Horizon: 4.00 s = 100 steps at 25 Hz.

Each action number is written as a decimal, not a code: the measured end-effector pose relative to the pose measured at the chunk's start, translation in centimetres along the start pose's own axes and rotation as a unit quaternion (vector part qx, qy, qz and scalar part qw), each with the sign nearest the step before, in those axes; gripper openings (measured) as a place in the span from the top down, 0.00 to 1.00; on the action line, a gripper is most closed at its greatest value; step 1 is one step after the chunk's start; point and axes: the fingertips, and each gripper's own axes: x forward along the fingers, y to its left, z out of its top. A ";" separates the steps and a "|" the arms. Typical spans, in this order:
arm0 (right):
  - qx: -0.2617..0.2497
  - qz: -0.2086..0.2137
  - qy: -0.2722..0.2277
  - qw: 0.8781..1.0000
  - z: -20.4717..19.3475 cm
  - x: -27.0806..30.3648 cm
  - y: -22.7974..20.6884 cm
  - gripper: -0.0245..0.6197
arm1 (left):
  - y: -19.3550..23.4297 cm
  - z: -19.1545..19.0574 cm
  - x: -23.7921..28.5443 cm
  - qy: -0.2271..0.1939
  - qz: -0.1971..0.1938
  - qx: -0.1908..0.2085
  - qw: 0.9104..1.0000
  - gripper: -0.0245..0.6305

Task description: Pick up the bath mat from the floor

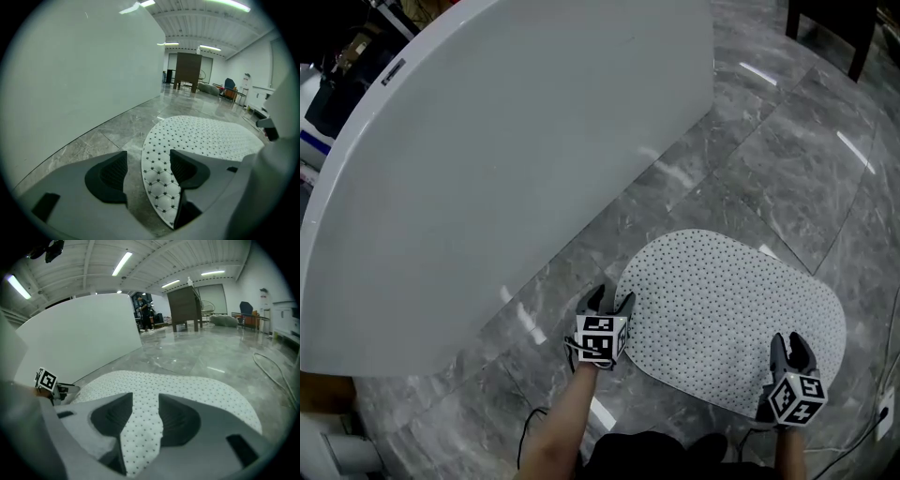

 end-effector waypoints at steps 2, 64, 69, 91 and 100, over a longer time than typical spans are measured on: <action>-0.014 0.025 0.000 1.000 0.4 1.2 2.2 0.70 | -0.1 -0.2 0.1 0.003 -0.001 -0.003 1.000 0.53; 0.129 -0.209 0.028 0.969 -8.7 -12.3 -18.8 0.69 | -31.8 1.9 -1.1 0.107 -0.303 0.095 0.942 0.93; 0.128 -0.225 0.043 0.965 -10.0 -12.3 -20.6 0.69 | -35.9 1.0 -0.8 0.119 -0.335 0.120 0.927 0.93; 0.127 -0.140 0.157 0.969 -12.4 -6.8 -22.0 0.51 | -35.6 1.2 -0.6 0.125 -0.352 0.098 0.922 0.93; 0.113 -0.079 0.168 0.976 -12.0 -5.5 -17.4 0.52 | -33.4 2.2 -1.0 0.111 -0.343 0.079 0.929 0.93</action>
